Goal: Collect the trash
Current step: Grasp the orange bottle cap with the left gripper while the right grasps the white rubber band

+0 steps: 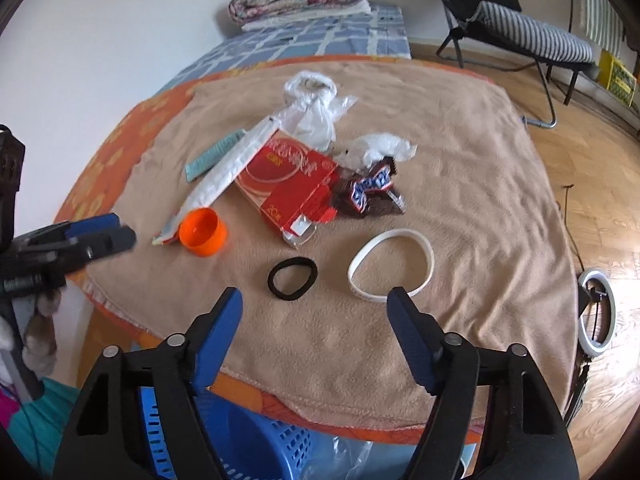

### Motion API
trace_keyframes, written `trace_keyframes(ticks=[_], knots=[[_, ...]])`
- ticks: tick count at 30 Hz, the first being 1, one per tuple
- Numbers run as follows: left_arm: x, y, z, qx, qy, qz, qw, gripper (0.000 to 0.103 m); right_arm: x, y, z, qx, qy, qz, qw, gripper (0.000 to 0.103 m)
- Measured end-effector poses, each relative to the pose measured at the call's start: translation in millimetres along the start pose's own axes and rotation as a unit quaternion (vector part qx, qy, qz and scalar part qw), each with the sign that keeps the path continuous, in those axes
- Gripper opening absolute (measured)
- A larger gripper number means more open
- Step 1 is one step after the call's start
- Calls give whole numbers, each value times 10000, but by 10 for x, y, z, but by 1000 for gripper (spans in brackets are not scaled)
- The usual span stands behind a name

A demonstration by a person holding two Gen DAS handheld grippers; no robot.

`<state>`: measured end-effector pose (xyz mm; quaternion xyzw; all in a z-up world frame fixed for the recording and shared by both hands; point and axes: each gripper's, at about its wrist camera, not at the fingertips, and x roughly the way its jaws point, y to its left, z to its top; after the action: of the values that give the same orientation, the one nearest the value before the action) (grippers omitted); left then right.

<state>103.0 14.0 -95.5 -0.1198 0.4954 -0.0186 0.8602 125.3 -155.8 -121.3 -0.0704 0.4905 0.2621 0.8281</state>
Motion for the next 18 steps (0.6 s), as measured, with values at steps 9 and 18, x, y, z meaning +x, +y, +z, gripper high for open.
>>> trace_keyframes(ticks=[9, 18], knots=[[407, 20, 19, -90, 329, 120, 9993, 66, 197, -176, 77, 245, 283, -130, 9992, 59], [708, 88, 141, -413, 515, 130, 9977, 62, 337, -253, 68, 191, 537, -211, 9982, 58]])
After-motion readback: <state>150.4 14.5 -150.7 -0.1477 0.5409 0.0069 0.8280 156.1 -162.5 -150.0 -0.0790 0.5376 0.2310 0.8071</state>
